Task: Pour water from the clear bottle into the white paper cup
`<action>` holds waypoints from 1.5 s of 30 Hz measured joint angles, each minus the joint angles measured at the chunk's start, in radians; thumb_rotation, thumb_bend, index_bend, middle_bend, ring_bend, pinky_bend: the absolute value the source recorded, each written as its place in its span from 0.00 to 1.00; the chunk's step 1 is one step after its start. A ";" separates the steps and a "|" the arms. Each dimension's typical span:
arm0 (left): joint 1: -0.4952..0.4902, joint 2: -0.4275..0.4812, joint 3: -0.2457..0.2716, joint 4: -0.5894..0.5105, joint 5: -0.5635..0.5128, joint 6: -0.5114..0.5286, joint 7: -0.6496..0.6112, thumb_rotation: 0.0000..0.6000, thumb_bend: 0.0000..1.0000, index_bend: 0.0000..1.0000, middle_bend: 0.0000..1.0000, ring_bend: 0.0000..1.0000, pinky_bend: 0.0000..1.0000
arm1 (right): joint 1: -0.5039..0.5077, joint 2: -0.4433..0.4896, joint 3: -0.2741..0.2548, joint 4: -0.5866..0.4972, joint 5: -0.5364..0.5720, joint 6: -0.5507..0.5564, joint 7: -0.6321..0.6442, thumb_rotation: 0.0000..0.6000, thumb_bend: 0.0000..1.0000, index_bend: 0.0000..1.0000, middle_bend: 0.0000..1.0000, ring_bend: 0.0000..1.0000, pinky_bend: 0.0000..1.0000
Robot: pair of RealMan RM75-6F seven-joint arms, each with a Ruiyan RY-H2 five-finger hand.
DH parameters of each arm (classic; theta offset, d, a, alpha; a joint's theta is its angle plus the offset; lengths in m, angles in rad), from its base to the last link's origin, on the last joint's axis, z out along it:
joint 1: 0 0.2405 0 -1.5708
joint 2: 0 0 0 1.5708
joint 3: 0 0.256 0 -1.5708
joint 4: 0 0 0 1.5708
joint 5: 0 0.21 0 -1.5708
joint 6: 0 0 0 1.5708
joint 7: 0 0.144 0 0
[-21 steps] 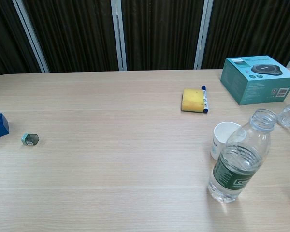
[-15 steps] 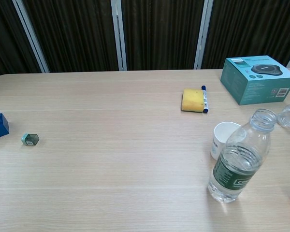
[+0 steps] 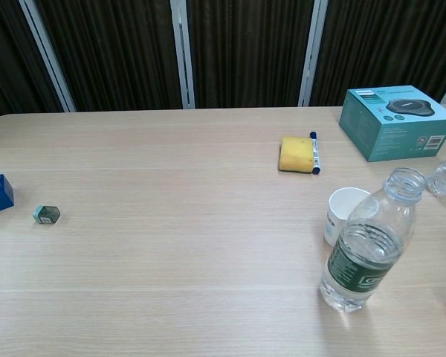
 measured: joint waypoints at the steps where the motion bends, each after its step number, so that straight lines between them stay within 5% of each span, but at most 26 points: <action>1: -0.004 -0.006 -0.002 -0.003 -0.009 -0.007 0.018 1.00 0.00 0.00 0.00 0.00 0.00 | 0.013 -0.011 -0.008 0.040 -0.014 -0.008 0.071 1.00 0.00 0.00 0.00 0.00 0.00; 6: -0.014 -0.030 -0.007 -0.018 -0.029 -0.025 0.079 1.00 0.00 0.00 0.00 0.00 0.00 | 0.086 -0.104 -0.050 0.323 -0.096 -0.027 0.416 1.00 0.00 0.00 0.06 0.00 0.07; 14: -0.032 -0.065 -0.009 -0.025 -0.068 -0.064 0.151 1.00 0.00 0.00 0.00 0.00 0.00 | 0.187 -0.270 -0.087 0.562 -0.156 -0.015 0.634 1.00 0.00 0.02 0.15 0.08 0.19; 25: -0.053 -0.099 -0.024 -0.020 -0.137 -0.098 0.215 1.00 0.00 0.00 0.00 0.00 0.00 | 0.258 -0.358 -0.101 0.609 -0.169 0.003 0.687 1.00 0.00 0.02 0.17 0.11 0.22; 45: -0.079 -0.120 -0.034 -0.005 -0.208 -0.132 0.247 1.00 0.00 0.00 0.00 0.00 0.00 | 0.368 -0.485 -0.128 0.649 -0.167 -0.064 0.588 1.00 0.00 0.04 0.19 0.12 0.22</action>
